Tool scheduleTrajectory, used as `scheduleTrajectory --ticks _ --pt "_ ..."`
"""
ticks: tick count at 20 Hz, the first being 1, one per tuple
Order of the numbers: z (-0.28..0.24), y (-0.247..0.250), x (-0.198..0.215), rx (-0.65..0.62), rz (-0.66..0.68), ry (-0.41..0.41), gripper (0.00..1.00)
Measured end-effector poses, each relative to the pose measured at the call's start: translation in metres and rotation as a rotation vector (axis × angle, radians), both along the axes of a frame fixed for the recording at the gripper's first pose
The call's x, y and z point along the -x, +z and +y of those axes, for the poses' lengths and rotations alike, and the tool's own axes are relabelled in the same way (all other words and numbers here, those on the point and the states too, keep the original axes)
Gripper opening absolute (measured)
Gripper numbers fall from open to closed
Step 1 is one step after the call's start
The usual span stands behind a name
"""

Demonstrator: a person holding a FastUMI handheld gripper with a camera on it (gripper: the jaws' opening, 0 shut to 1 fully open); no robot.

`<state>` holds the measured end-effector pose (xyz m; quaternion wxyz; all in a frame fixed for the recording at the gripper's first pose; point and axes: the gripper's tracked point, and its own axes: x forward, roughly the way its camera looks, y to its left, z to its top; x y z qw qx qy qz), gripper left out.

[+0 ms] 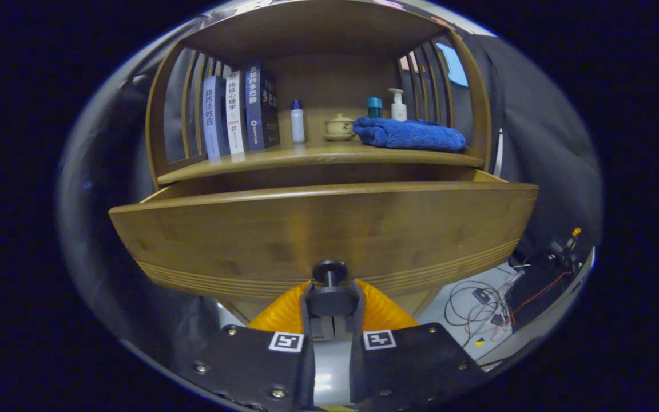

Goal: Pull open the drawer, take out the items inside it, and place them on the countertop above the cabinet.

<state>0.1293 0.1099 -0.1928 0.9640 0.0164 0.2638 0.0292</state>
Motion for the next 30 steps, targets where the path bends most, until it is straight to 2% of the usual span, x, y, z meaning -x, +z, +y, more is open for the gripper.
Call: scheduleTrajectory --ticks 10,15,17,20,22,24,27,30 --pt "-0.013 -0.007 0.069 0.033 0.071 -0.037 0.24" --pt "-0.014 -0.001 0.074 0.008 0.050 -0.027 0.24" --pt "-0.012 -0.006 0.071 -0.017 0.056 -0.034 0.34" --pt "0.002 0.000 0.082 -0.037 0.045 0.033 0.59" --pt "0.001 0.019 0.082 -0.026 -0.006 0.035 0.76" --pt "-0.001 0.050 0.079 -0.046 -0.097 0.029 0.76" --pt "-0.016 0.103 0.059 -0.045 -0.224 -0.032 0.75" --pt "-0.023 0.127 0.028 -0.016 -0.209 -0.046 0.76"
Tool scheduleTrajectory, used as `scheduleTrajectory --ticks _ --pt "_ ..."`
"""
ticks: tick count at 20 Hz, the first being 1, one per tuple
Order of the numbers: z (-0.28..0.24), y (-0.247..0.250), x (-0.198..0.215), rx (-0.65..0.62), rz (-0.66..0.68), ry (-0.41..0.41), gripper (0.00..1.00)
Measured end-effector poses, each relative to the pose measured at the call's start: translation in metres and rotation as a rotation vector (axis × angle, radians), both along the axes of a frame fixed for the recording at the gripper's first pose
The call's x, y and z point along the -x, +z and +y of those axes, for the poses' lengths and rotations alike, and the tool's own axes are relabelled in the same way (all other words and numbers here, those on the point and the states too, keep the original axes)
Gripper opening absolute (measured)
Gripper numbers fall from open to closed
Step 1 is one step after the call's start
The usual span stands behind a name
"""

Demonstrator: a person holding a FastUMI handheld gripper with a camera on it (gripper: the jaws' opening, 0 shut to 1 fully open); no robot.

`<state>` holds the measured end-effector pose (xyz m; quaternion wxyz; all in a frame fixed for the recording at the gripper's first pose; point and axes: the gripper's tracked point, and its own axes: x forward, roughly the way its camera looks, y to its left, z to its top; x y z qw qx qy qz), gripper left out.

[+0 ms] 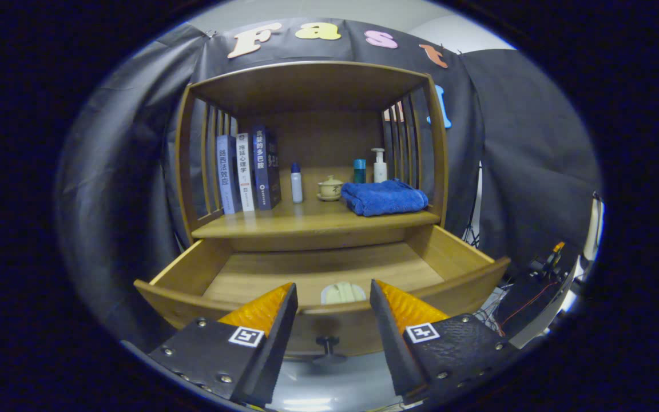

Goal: Pull open the drawer, take out the items inside it, and place them on the countertop above the cabinet.

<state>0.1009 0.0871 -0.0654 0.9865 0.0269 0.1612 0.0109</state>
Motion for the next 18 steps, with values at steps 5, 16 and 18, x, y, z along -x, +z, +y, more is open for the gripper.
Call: scheduleTrajectory --ticks 5,16,18 --pt "0.001 -0.037 -0.052 0.045 0.281 0.018 0.76" --pt "0.000 -0.114 -0.080 0.070 0.639 0.085 0.67" --pt "-0.003 -0.127 -0.074 0.102 0.683 0.105 0.57"
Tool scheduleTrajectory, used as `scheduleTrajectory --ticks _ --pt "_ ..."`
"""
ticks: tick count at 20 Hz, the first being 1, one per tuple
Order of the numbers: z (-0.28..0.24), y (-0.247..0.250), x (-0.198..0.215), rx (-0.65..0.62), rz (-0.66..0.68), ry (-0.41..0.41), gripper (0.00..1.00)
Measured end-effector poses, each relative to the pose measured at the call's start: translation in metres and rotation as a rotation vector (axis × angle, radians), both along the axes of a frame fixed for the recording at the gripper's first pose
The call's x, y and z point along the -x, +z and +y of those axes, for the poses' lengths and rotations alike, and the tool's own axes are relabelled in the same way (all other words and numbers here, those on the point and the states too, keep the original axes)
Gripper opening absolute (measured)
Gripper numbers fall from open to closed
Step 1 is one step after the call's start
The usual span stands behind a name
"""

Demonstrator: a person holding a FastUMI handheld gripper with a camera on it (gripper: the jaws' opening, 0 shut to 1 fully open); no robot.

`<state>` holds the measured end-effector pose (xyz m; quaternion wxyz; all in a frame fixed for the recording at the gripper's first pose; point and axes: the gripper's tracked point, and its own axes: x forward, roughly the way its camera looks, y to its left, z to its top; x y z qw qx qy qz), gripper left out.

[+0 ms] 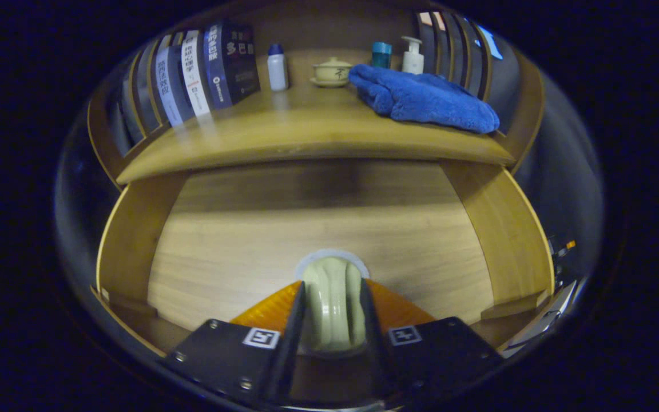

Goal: Pull open the drawer, take out the items inside it, and place them on the countertop above the cabinet.

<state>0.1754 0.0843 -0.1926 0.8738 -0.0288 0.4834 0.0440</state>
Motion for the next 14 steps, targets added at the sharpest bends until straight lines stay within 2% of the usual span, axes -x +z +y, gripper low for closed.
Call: scheduleTrajectory --ticks 4,9,14 --pt "-0.003 0.005 -0.009 0.000 -0.052 -0.021 0.18" --pt "0.000 0.025 -0.012 -0.027 -0.139 -0.039 0.18" --pt "0.006 0.079 -0.022 -0.064 -0.302 -0.048 0.18"
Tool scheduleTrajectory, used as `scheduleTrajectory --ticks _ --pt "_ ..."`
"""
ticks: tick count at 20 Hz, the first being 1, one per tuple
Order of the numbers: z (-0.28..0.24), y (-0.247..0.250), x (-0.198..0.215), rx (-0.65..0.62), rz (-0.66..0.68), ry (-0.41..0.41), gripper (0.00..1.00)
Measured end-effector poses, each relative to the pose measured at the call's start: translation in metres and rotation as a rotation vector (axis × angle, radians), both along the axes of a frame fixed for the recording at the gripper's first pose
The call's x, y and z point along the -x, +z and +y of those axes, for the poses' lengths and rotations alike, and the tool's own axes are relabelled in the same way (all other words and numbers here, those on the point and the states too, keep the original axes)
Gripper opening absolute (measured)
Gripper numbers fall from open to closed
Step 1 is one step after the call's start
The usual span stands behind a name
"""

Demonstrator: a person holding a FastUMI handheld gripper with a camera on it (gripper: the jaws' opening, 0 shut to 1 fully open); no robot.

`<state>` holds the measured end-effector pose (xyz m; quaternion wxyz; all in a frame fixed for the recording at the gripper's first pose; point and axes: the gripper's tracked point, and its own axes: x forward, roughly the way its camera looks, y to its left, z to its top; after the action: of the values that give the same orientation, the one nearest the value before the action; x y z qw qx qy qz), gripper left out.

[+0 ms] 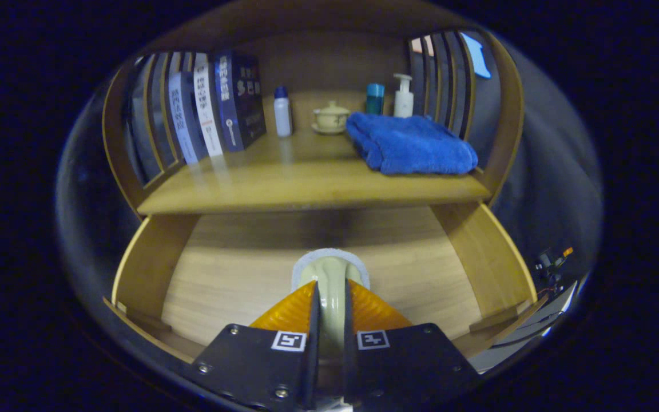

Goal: Pull open the drawer, take out the items inside it, and place them on the countertop above the cabinet.

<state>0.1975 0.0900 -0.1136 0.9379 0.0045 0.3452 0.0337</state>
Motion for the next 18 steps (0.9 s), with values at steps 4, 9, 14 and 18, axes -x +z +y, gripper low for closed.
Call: scheduleTrajectory --ticks 4,9,14,18 --pt "0.004 0.044 -0.009 -0.015 -0.120 0.002 0.18" --pt "0.015 0.069 -0.033 -0.029 -0.183 0.015 0.18" --pt "0.040 0.071 -0.068 -0.074 -0.192 0.048 0.18" --pt "0.054 0.068 -0.105 -0.069 -0.225 0.071 0.18"
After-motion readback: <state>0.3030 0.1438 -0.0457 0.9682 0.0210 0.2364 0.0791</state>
